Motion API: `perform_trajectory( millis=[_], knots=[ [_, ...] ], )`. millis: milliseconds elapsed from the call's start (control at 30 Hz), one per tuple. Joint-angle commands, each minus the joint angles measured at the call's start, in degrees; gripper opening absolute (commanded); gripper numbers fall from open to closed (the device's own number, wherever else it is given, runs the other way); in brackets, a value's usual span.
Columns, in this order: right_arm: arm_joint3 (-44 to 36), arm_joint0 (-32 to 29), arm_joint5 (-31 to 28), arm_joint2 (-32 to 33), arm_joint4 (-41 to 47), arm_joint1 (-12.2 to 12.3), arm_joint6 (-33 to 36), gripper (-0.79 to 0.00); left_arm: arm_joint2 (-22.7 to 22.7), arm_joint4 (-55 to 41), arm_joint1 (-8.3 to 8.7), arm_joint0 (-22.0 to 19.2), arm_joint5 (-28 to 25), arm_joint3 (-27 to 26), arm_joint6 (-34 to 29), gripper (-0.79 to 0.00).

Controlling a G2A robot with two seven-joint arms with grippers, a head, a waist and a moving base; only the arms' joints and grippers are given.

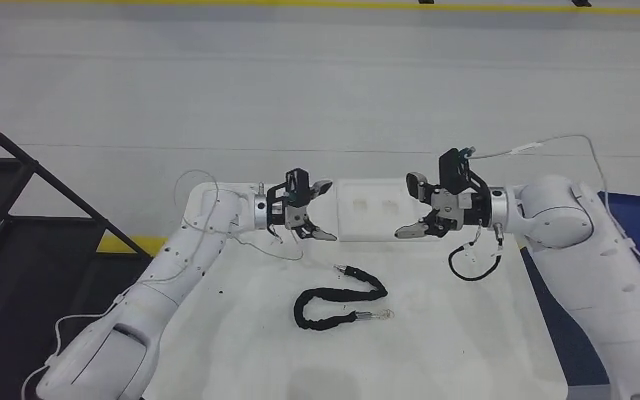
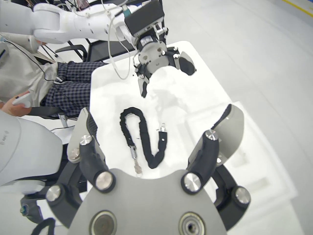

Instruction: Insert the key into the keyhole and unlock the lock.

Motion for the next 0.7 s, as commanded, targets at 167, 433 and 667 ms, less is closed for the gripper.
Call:
perform_trajectory(
  millis=[167,433,667],
  knots=[
    [4.3,6.9,-2.8,-3.2,-4.7,-0.1,-2.9,0.0,2.8,-16.1,2.65,-7.9,0.0,-0.2,-9.7,0.0],
    [6.1,10.6,-3.8,-4.4,-9.1,0.0,-6.5,0.0,6.6,-37.0,7.53,-15.3,0.0,-2.9,-27.7,0.0],
    [8.0,11.9,-3.8,-5.0,-10.2,0.1,-8.4,0.0,8.0,-49.2,11.38,-18.1,0.0,-5.0,-41.4,0.0]
  ],
)
